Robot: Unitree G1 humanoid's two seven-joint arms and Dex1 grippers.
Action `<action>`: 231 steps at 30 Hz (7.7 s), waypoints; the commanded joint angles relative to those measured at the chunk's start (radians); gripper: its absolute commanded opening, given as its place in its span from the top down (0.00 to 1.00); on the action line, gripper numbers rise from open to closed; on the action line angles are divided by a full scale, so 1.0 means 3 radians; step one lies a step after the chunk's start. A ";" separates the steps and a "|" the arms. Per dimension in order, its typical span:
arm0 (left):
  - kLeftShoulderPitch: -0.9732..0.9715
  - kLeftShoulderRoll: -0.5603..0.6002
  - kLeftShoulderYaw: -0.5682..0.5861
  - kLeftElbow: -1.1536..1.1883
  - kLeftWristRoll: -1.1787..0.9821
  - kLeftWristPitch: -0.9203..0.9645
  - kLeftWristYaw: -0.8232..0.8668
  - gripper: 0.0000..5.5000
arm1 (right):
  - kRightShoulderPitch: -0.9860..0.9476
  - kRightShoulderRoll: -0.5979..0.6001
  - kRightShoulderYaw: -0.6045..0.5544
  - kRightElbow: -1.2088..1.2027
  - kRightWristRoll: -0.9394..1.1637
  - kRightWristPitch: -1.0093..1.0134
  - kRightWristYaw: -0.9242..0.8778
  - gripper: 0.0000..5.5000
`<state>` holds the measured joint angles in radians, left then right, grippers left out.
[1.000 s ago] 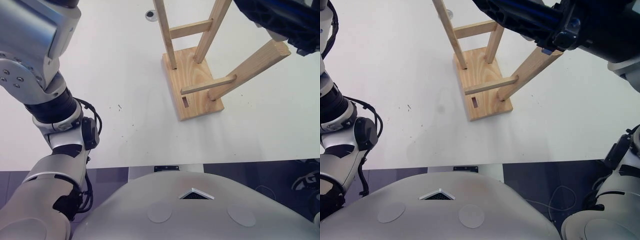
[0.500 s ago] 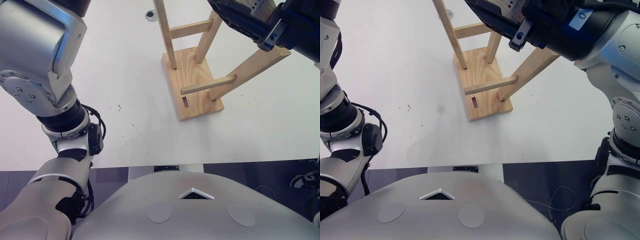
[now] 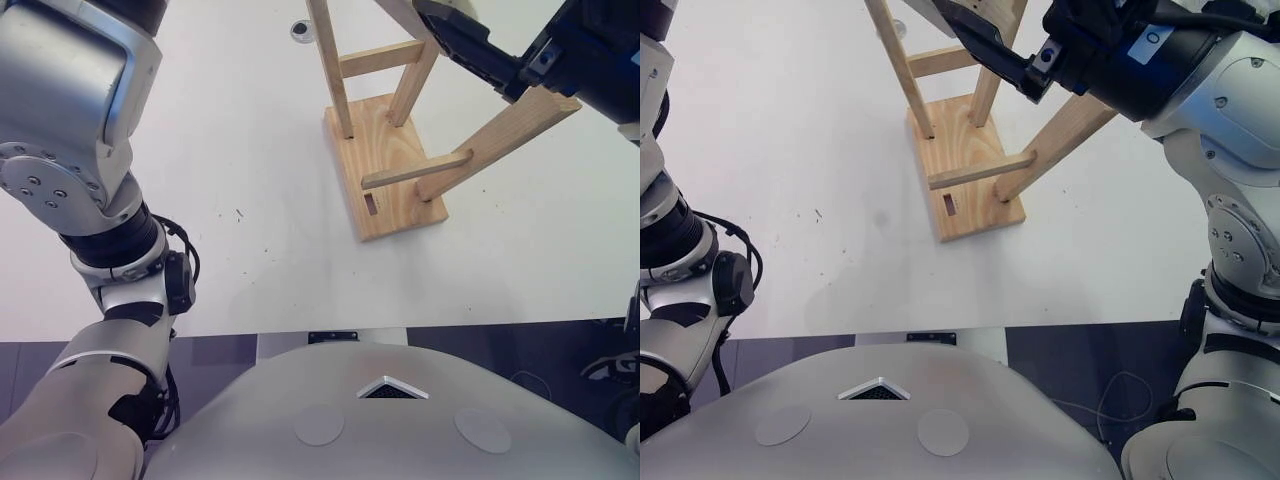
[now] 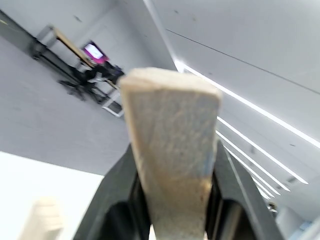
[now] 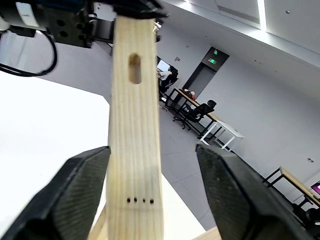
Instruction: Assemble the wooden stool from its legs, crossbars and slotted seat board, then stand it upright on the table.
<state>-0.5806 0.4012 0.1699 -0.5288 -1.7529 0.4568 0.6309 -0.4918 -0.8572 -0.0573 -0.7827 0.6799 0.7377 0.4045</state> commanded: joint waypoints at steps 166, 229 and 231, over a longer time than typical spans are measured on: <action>0.1911 -0.1562 -0.1454 -0.0366 0.5716 0.0964 -0.0869 0.81 | -0.0883 0.1047 0.2588 0.0339 -0.3000 0.0797 0.0157 0.17; -0.0846 -0.0464 0.0107 -0.0413 0.4240 0.1845 -0.2051 0.31 | -0.0748 0.2560 -0.0247 0.0308 -0.1781 0.0390 -0.0941 0.17; -0.0715 -0.0605 -0.0084 -0.0708 0.4242 0.2067 -0.1888 0.34 | -0.0637 0.2415 -0.0288 0.0325 -0.1868 0.0318 -0.0981 0.17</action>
<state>-0.8264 0.2490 0.1972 -0.6806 -0.4790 1.0116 0.0249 -0.7037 -0.0938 -0.1298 -0.6855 0.1474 0.8520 0.1215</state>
